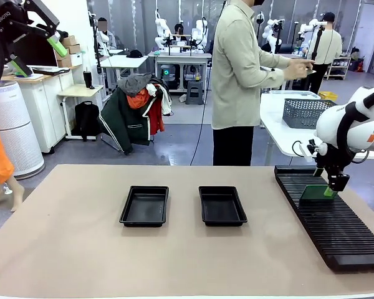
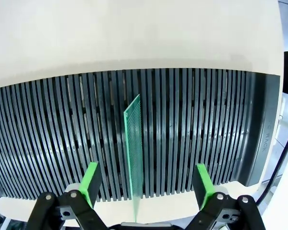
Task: Inspect and transfer BCBs to ESD trays.
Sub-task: Pick up the Blank PCB from the PCB Rack and place it in the left ESD tray.
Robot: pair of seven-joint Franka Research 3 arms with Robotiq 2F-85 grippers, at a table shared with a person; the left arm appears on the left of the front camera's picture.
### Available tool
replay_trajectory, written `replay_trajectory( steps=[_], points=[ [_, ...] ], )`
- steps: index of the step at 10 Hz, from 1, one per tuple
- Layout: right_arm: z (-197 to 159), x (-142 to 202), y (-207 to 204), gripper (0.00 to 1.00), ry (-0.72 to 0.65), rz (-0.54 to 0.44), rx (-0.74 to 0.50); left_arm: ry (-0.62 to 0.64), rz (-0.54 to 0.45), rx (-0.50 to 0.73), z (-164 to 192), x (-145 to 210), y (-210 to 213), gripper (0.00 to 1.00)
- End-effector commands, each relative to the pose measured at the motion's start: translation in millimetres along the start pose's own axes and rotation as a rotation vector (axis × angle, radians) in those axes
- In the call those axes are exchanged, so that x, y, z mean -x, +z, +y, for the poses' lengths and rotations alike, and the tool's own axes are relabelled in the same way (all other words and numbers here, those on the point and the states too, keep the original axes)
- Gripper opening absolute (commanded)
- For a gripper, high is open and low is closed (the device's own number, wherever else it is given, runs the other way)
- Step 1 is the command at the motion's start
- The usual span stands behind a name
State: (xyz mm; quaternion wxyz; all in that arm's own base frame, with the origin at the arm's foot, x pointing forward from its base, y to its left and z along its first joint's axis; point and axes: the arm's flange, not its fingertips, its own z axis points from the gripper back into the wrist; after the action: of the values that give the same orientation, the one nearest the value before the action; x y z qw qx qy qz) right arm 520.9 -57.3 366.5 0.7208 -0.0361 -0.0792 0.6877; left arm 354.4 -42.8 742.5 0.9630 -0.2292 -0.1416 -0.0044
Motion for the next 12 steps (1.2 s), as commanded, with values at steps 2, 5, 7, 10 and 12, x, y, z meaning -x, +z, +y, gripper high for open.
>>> replay_trajectory(
  steps=[2, 5, 7, 10, 12],
  points=[
    [-0.5, 3.5, -1.0, 1.00, 0.021, -0.006, 0.012, -0.001, 0.000, 0.009, 1.3, 0.9, 0.4, 1.00],
    [0.7, 4.6, -1.8, 0.96, 0.071, -0.005, 0.010, -0.001, 0.000, 0.009, 1.3, 0.9, 0.4, 1.00],
    [-0.1, 3.9, -3.0, 0.89, 0.074, -0.006, -0.004, -0.001, 0.000, 0.009, 1.3, 0.9, 0.4, 1.00],
    [-0.8, 2.7, -3.9, 0.74, 0.077, 0.012, -0.009, -0.001, 0.000, 0.009, 1.3, 0.9, 0.4, 1.00],
    [-1.4, 5.2, -4.2, 0.66, 0.067, 0.021, -0.009, -0.001, 0.000, 0.009, 1.3, 0.9, 0.4, 1.00]
  ],
)
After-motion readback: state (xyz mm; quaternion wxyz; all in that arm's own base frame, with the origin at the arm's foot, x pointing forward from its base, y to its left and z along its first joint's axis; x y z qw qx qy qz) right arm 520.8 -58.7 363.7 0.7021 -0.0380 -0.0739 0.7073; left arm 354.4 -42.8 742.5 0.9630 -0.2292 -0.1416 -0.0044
